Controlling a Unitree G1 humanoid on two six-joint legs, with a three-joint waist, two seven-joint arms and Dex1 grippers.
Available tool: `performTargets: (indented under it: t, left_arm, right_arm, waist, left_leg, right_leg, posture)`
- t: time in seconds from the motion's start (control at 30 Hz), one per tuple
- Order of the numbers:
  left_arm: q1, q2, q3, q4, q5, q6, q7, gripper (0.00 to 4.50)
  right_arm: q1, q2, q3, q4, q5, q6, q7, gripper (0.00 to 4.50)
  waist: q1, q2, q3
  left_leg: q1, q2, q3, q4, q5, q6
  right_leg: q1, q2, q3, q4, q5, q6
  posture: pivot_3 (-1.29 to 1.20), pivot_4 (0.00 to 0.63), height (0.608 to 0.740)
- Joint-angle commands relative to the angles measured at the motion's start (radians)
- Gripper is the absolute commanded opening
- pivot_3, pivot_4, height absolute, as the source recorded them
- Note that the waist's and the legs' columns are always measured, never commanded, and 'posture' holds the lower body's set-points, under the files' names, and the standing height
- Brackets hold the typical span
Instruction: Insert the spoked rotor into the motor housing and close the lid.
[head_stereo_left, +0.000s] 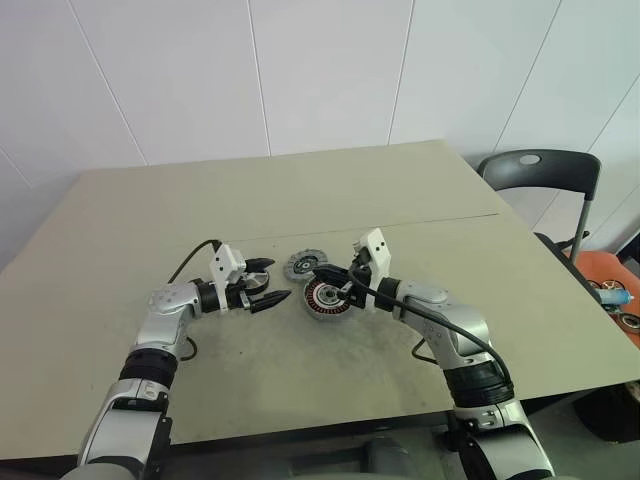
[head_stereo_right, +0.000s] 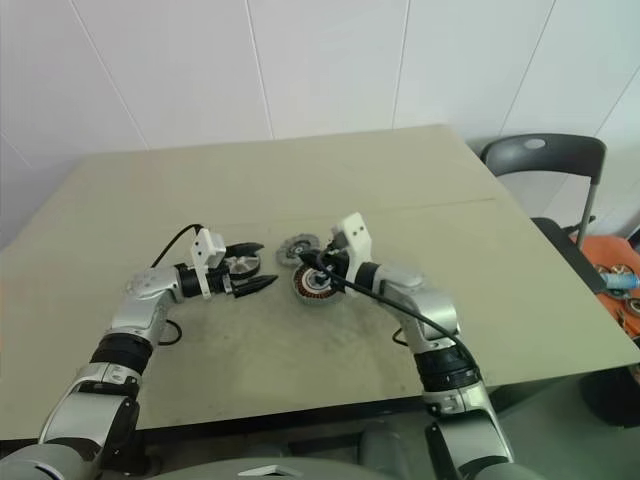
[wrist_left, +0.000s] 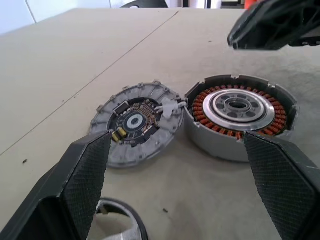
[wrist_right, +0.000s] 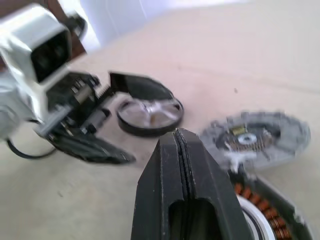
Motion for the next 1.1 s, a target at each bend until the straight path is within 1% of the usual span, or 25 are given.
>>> performTargets:
  t: [0.03, 0.13, 0.23, 0.33, 0.4, 0.47, 0.6, 0.67, 0.8, 1.0, 1.1]
  left_arm:
    - [0.055, 0.029, 0.014, -0.136, -0.060, 0.057, -0.048, 4.50]
    - [0.132, 0.063, 0.025, -0.231, -0.092, 0.108, -0.070, 4.50]
    - [0.181, 0.085, 0.044, -0.281, -0.108, 0.142, -0.049, 4.50]
    - [0.219, 0.084, 0.098, -0.335, -0.124, 0.180, 0.050, 4.50]
    - [0.236, 0.080, 0.118, -0.366, -0.107, 0.202, 0.135, 4.50]
    - [0.247, 0.085, 0.120, -0.367, -0.082, 0.224, 0.193, 4.50]
    - [0.273, 0.086, 0.131, -0.360, -0.095, 0.234, 0.216, 4.50]
    - [0.272, 0.087, 0.156, -0.340, -0.119, 0.249, 0.228, 4.50]
    - [0.251, 0.103, 0.177, -0.239, -0.089, 0.270, 0.292, 4.50]
    - [0.220, 0.090, 0.183, -0.207, -0.095, 0.283, 0.345, 4.50]
    - [0.213, 0.083, 0.175, -0.206, -0.096, 0.278, 0.347, 4.50]
  right_arm:
    - [0.008, -0.029, -0.066, -0.060, 0.045, 0.041, -0.030, 0.01]
    - [0.053, -0.072, -0.103, -0.074, 0.052, 0.086, -0.057, 0.01]
    - [0.070, -0.111, -0.114, -0.067, 0.039, 0.090, -0.074, 0.01]
    - [0.057, -0.126, -0.112, -0.060, 0.035, 0.083, -0.078, 0.01]
    - [0.043, -0.127, -0.096, -0.060, 0.017, 0.047, -0.076, 0.01]
    - [0.041, -0.134, -0.062, -0.089, 0.000, -0.004, -0.048, 0.01]
    - [0.038, -0.153, 0.019, -0.111, -0.038, -0.054, -0.007, 0.01]
    - [0.029, -0.152, 0.075, -0.073, -0.092, -0.079, -0.015, 0.01]
    - [-0.021, -0.120, 0.158, 0.052, -0.204, -0.141, -0.069, 0.01]
    - [-0.064, -0.085, 0.181, 0.142, -0.259, -0.177, -0.080, 0.01]
    - [-0.070, -0.079, 0.189, 0.185, -0.282, -0.155, -0.087, 0.01]
  waist:
    - [0.000, 0.000, 0.000]
    - [0.002, 0.000, 0.000]
    - [0.003, 0.001, 0.001]
    - [0.003, 0.001, 0.001]
    - [0.002, 0.001, 0.001]
    - [0.003, 0.001, 0.001]
    - [0.002, 0.002, 0.001]
    - [0.003, 0.001, 0.001]
    - [0.002, 0.001, 0.001]
    - [0.004, 0.001, 0.001]
    - [0.004, 0.001, 0.001]
  left_leg:
    - [0.000, 0.000, 0.000, 0.000, 0.000, 0.000]
    - [0.000, 0.000, 0.000, 0.000, -0.002, 0.005]
    - [-0.001, 0.000, 0.000, 0.000, -0.003, 0.005]
    - [0.000, 0.001, 0.001, 0.000, -0.003, 0.005]
    - [0.001, 0.003, 0.001, 0.000, -0.003, 0.005]
    - [0.001, 0.005, 0.001, 0.000, -0.003, 0.005]
    - [0.002, 0.007, 0.002, -0.001, -0.003, 0.004]
    - [0.001, 0.007, 0.002, -0.001, -0.003, 0.004]
    - [0.002, 0.007, 0.002, -0.001, -0.003, 0.003]
    - [0.001, 0.008, 0.002, -0.001, -0.003, 0.002]
    - [0.001, 0.008, 0.002, -0.001, -0.003, 0.002]
  right_leg:
    - [0.000, 0.000, 0.000, 0.000, 0.000, 0.000]
    - [0.000, 0.000, 0.000, 0.000, 0.000, 0.000]
    - [0.000, 0.000, 0.000, 0.000, 0.000, 0.000]
    - [0.000, 0.000, 0.000, 0.000, 0.000, 0.000]
    - [0.001, 0.001, 0.000, 0.000, 0.000, 0.000]
    - [0.001, 0.003, 0.000, 0.000, 0.000, 0.000]
    - [0.001, 0.005, 0.000, 0.000, 0.000, 0.000]
    - [0.001, 0.005, 0.000, 0.000, 0.000, -0.001]
    - [0.001, 0.006, 0.000, 0.000, 0.001, -0.001]
    - [0.000, 0.007, 0.000, 0.000, 0.002, -0.003]
    - [0.000, 0.007, 0.000, -0.001, 0.002, -0.003]
  posture:
    - [0.00, 0.000, 0.740]
    - [0.00, 0.000, 0.740]
    - [0.00, 0.000, 0.740]
    - [0.00, 0.000, 0.740]
    - [0.00, 0.000, 0.740]
    - [0.00, 0.000, 0.740]
    - [0.00, 0.000, 0.740]
    - [0.00, 0.000, 0.740]
    - [0.00, 0.000, 0.740]
    - [0.00, 0.000, 0.740]
    - [0.00, 0.000, 0.740]
